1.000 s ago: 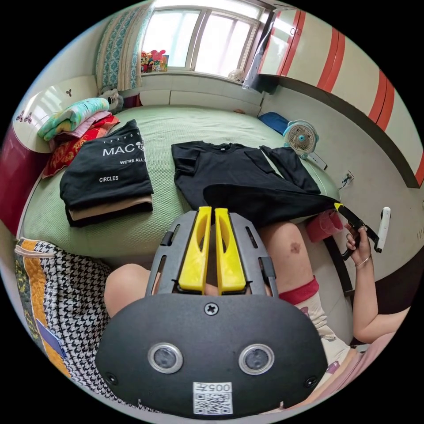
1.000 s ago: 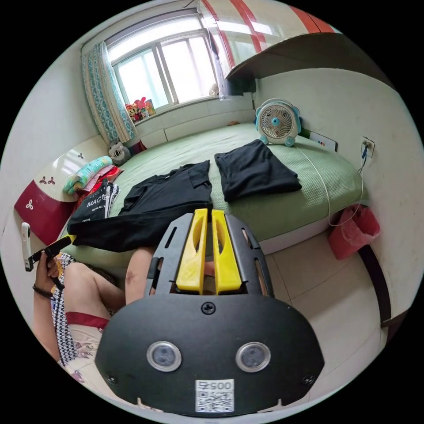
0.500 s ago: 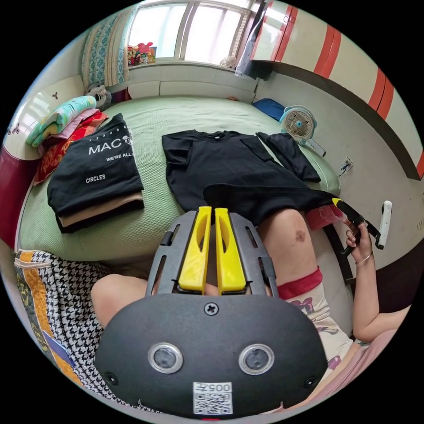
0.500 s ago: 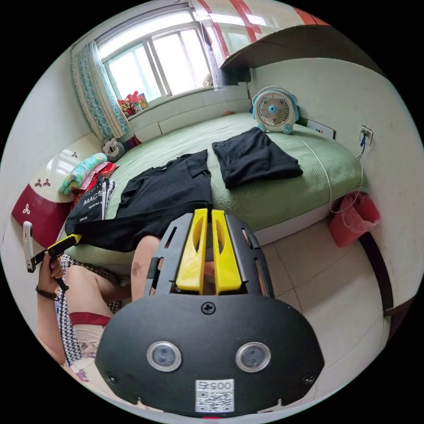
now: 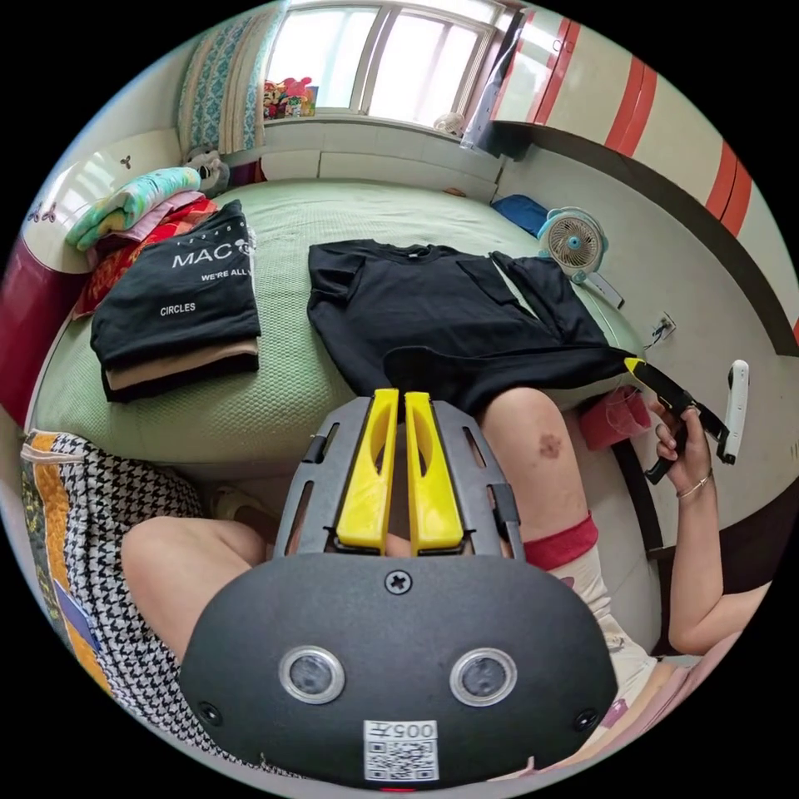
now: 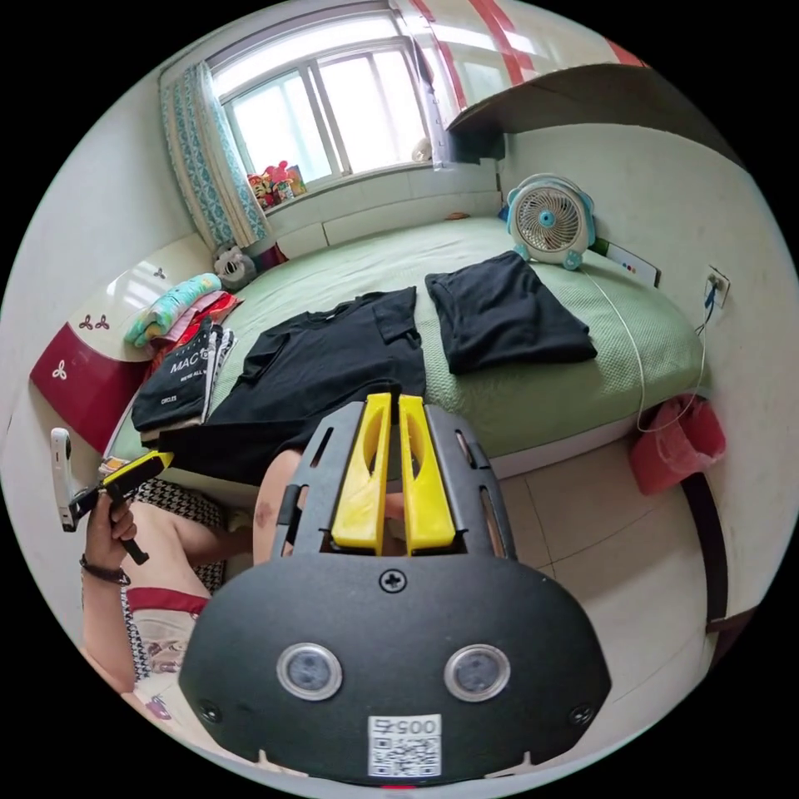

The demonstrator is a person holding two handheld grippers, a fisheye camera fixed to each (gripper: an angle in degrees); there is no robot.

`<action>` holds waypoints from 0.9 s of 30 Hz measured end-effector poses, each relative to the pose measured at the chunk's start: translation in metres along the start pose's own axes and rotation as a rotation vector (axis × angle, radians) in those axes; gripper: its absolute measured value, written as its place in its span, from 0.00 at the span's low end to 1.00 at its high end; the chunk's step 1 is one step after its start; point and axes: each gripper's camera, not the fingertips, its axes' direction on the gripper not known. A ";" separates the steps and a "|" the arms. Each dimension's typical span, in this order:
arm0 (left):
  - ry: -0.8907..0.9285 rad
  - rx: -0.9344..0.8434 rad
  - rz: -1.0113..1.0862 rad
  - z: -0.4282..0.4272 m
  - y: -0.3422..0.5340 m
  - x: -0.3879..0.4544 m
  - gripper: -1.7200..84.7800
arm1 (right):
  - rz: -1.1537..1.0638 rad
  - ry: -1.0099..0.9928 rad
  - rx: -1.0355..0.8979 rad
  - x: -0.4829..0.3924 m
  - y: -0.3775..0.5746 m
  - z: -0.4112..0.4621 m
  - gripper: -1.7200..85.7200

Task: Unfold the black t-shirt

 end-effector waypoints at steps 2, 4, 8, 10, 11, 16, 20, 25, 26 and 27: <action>-0.024 0.008 0.018 -0.003 -0.003 0.000 0.03 | -0.014 0.007 0.008 -0.003 -0.003 -0.002 0.00; -0.032 0.017 0.026 -0.007 -0.007 -0.005 0.03 | -0.031 0.023 0.016 -0.005 -0.007 -0.003 0.00; -0.031 0.060 0.026 -0.020 -0.024 -0.021 0.03 | -0.066 0.087 0.053 -0.007 -0.020 -0.013 0.00; -0.020 0.092 0.037 -0.027 -0.029 -0.027 0.03 | -0.064 0.109 0.068 -0.004 -0.027 -0.018 0.00; -0.003 0.111 0.054 -0.030 -0.031 -0.030 0.03 | -0.053 0.117 0.076 -0.001 -0.030 -0.021 0.00; 0.102 0.101 0.136 -0.019 -0.017 -0.041 0.03 | 0.023 0.123 0.088 0.019 -0.026 -0.020 0.00; 0.083 -0.093 0.056 0.022 0.002 -0.061 0.03 | 0.117 0.094 0.011 0.047 -0.007 0.007 0.01; -0.019 -0.151 -0.073 0.045 -0.002 -0.086 0.02 | 0.216 0.106 -0.101 0.068 0.004 0.044 0.02; -0.007 -0.131 -0.086 0.046 -0.008 -0.089 0.02 | 0.233 0.132 -0.095 0.071 0.001 0.048 0.02; 0.001 -0.120 -0.088 0.047 -0.012 -0.089 0.02 | 0.243 0.138 -0.088 0.072 -0.004 0.051 0.02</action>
